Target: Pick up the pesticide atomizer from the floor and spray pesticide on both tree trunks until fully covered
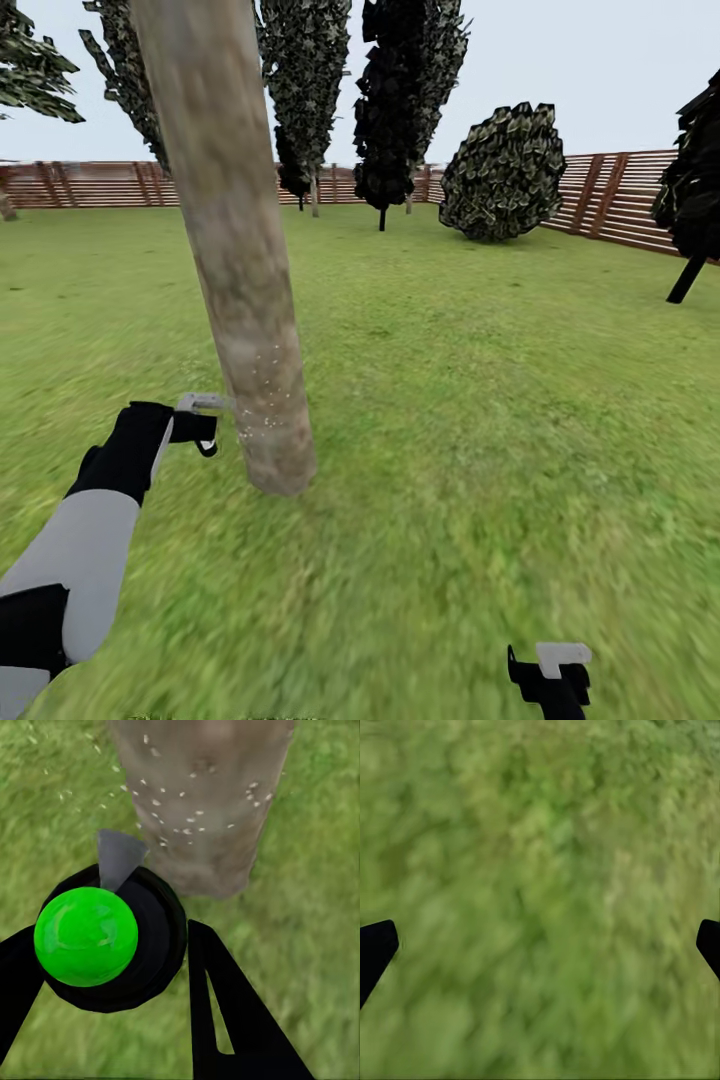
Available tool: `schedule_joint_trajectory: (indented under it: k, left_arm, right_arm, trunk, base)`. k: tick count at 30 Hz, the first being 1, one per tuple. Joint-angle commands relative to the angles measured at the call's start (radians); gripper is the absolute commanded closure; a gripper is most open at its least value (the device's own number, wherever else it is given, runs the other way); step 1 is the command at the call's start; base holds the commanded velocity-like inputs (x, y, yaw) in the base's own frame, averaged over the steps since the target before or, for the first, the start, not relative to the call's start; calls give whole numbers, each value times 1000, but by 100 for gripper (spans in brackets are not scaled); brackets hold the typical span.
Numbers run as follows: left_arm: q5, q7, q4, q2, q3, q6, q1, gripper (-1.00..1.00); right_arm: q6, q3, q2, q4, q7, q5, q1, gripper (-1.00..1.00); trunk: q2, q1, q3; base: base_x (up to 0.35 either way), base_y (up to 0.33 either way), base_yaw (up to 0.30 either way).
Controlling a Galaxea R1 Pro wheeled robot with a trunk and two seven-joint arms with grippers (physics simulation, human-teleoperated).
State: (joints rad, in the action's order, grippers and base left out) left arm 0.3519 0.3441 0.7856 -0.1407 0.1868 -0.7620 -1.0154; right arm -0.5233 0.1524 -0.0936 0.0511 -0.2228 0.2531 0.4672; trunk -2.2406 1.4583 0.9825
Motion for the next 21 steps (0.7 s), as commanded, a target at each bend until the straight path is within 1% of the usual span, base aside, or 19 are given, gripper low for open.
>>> schedule_joint_trajectory:
  k: [1, 3, 4, 5, 6, 9, 10, 12, 13, 14, 18, 19, 21]
  left_arm:
    - [10, 2, 1, 1, 2, -2, 3, 100]
    - [10, -19, 1, 9, 2, -1, 6, 100]
    - [8, -55, 0, 18, 4, 0, 7, 100]
    - [5, -77, 0, 26, 5, 1, 7, 100]
    - [4, -109, -1, 46, 5, 1, 8, 100]
    - [5, -163, -8, 92, 4, 5, 16, 100]
    - [5, -167, -7, 96, 4, 8, 17, 100]
    - [5, -169, -3, 96, 3, 8, 17, 100]
    - [5, -168, -2, 91, 6, 8, 17, 100]
    - [7, -169, -3, 80, 10, 7, 19, 100]
    - [8, -173, -11, 56, 12, 5, 21, 100]
    - [7, -173, -12, 48, 12, 5, 31, 100]
    - [6, -174, -12, 43, 11, 7, 45, 100]
  right_arm:
    - [-3, 7, 0, -1, -4, 11, 1, -100]
    - [-3, 7, 0, -1, -4, 11, 1, -100]
    - [-3, 7, 0, -1, -4, 11, 1, -100]
    - [-3, 7, 0, -1, -4, 11, 1, -100]
    - [-3, 7, 0, -1, -4, 11, 1, -100]
    - [-3, 7, -2, -1, -4, 11, 1, -100]
    - [-3, 7, -3, -1, -4, 11, 1, -100]
    - [-3, 7, -4, -1, -4, 11, 1, -100]
    - [-3, 7, -5, -1, -4, 11, 1, -100]
    - [-3, 7, -6, -1, -4, 11, 1, -100]
    - [-3, 7, -6, -2, -4, 11, 1, -100]
    - [-3, 7, -5, -1, -4, 11, 1, -100]
    - [-3, 7, -4, -1, -4, 11, 1, -100]
  trunk:
    - [0, 0, 1]
    - [0, 0, 1]
    - [0, 0, 1]
    - [0, 0, 1]
    - [0, 0, 1]
    - [0, 0, 1]
    - [0, 0, 1]
    - [0, 0, 1]
    - [0, 0, 1]
    - [0, 0, 1]
    - [0, 0, 1]
    - [0, 0, 1]
    - [0, 0, 1]
  base:
    - [0, 0, 229]
    - [0, 0, 117]
    - [0, 0, 32]
    - [0, 0, 21]
    - [0, 0, 11]
    - [0, 0, 4]
    - [0, 0, 0]
    - [0, 0, 0]
    - [6, 0, 0]
    - [157, 0, 0]
    - [279, 14, 0]
    - [328, 76, 0]
    - [310, 105, 0]
